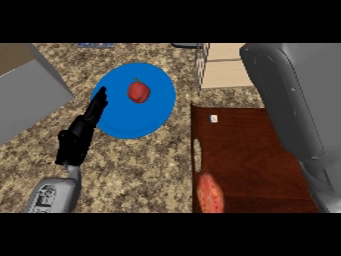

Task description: Pick the squash from the tray and place it in the tiered shelf

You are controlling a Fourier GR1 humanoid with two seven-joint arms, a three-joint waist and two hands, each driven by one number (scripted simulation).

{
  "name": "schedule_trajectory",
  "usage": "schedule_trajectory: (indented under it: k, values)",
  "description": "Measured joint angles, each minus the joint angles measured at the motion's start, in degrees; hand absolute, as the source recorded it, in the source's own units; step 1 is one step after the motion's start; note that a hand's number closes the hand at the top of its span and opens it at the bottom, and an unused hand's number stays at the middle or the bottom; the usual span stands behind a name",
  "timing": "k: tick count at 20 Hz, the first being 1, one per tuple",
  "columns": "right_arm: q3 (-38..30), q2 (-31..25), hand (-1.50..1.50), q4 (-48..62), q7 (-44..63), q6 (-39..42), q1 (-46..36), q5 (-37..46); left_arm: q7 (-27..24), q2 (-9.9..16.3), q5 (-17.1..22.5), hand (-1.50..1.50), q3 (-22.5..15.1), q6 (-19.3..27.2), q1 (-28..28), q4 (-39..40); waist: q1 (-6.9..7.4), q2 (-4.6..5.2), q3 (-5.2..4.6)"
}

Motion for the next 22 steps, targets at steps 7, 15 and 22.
schedule_trajectory:
  k: [7,15,22]
  values:
    - [-6.4,0.5,1.5,5.6,-6.6,-13.6,1.1,-5.8,-0.4,0.4,0.4,0.0,0.3,-0.8,0.0,-0.2,0.28,0.17,0.04]
    - [-12.1,-1.4,1.5,14.5,-15.9,-20.8,-1.5,-13.8,-1.3,-0.4,-0.1,0.0,0.2,0.0,-0.4,1.3,0.13,0.07,0.01]
    - [-12.7,-4.8,-1.5,21.5,-12.4,-23.0,-0.6,-8.7,-0.8,0.0,0.1,0.0,0.3,-0.5,0.9,-0.4,-0.07,-0.09,-0.04]
